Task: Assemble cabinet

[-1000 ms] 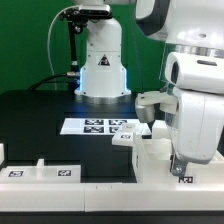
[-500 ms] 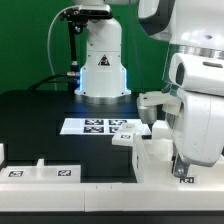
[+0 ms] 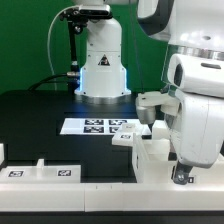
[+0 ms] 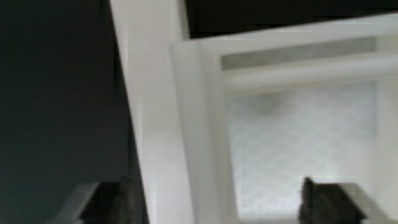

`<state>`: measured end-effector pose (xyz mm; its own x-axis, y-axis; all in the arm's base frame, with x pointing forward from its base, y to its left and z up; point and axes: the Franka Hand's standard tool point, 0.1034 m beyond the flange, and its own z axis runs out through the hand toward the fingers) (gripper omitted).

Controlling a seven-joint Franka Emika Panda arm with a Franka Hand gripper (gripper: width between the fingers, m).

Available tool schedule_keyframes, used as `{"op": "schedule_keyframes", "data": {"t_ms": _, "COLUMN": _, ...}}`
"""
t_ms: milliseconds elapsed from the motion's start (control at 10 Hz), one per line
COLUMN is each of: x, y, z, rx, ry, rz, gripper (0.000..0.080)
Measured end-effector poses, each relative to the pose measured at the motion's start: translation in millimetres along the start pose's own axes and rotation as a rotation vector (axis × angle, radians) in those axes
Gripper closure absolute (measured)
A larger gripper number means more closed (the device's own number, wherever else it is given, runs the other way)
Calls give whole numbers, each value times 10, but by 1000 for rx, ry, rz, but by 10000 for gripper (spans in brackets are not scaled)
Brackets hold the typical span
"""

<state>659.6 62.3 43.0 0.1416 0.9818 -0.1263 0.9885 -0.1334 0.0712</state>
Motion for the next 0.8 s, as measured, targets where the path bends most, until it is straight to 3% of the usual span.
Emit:
{"op": "schedule_keyframes", "data": {"t_ms": 100, "x": -4, "y": 1, "z": 1, "rx": 0, "ry": 0, "rz": 1, "gripper": 145}}
{"op": "schedule_keyframes", "data": {"t_ms": 200, "x": -22, "y": 10, "z": -7, "rx": -1, "ry": 0, "rz": 4, "gripper": 46}}
{"op": "schedule_keyframes", "data": {"t_ms": 500, "x": -384, "y": 158, "z": -381, "rx": -41, "ry": 0, "rz": 98, "gripper": 2}}
{"op": "schedule_keyframes", "data": {"t_ms": 600, "x": -451, "y": 176, "z": -475, "rx": -31, "ry": -9, "rz": 169, "gripper": 2}}
{"op": "schedule_keyframes", "data": {"t_ms": 800, "x": -437, "y": 183, "z": -471, "rx": -30, "ry": -4, "rz": 295, "gripper": 4}}
